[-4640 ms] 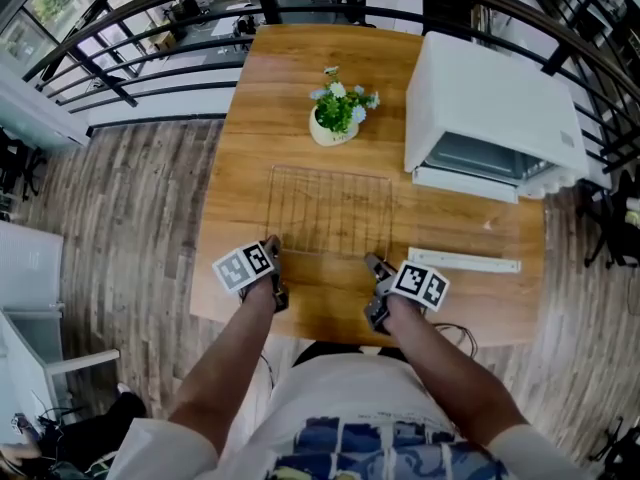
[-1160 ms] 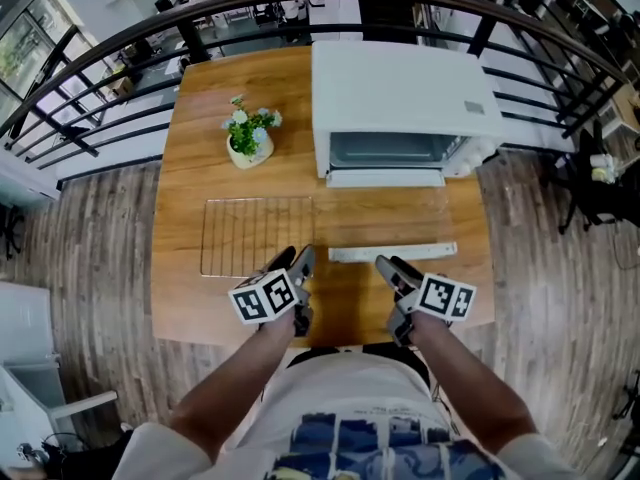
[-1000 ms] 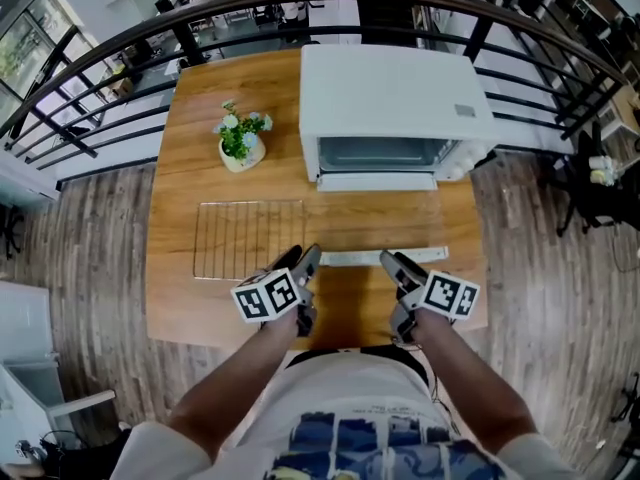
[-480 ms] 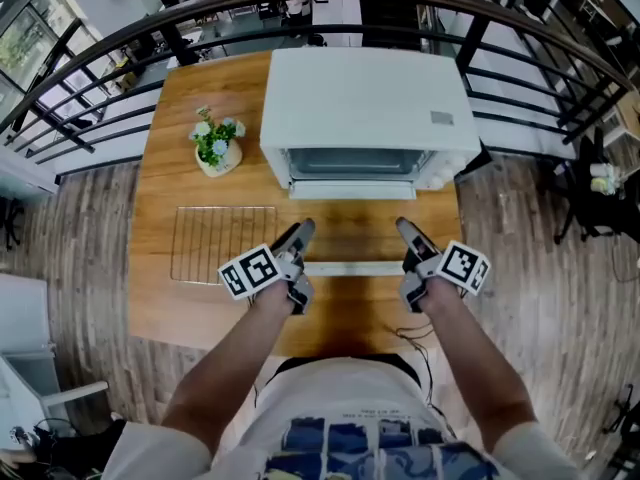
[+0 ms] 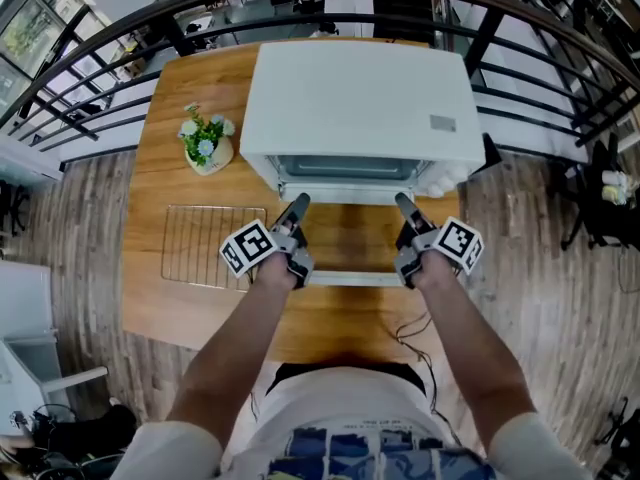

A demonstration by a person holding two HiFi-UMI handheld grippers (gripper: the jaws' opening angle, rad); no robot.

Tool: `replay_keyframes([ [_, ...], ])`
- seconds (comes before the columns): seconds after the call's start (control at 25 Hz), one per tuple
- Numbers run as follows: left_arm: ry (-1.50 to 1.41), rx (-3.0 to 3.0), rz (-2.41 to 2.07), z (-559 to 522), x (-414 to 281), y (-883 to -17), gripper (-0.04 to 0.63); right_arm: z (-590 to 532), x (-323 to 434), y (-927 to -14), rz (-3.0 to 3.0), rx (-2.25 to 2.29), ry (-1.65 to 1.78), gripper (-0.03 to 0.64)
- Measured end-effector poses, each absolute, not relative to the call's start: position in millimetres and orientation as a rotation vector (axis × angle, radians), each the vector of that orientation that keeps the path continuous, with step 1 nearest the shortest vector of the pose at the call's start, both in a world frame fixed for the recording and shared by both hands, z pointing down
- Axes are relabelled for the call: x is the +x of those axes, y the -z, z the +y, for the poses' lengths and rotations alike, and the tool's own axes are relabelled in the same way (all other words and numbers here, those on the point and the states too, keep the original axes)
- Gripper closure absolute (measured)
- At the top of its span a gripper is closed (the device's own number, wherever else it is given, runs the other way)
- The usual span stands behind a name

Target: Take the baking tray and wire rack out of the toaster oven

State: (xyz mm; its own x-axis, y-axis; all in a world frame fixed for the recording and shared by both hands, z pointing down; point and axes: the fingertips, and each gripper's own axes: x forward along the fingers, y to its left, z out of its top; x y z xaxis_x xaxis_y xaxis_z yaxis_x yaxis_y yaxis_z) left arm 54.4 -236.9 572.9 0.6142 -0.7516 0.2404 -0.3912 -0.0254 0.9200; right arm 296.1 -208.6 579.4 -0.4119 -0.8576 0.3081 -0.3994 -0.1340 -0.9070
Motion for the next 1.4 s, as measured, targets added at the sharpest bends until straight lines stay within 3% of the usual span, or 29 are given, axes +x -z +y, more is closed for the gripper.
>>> replay_keyframes([
  [0.76, 0.554, 1.556, -1.004, -301.9, 33.4, -591.3, 0.399, -258.7, 303.3, -608.9, 1.645, -1.334, 1.575, 0.426],
  [1.0, 0.557, 1.532, -0.991, -308.4, 30.3, -600.7, 0.514, -268.2, 302.3, -611.6, 1.619, -1.325, 1.56, 0.512],
  [1.4, 0.547, 1.542, -0.97, -301.3, 29.6, -600.5, 0.525, -259.9, 302.8, -611.5, 1.568, -1.319, 1.566, 0.546],
])
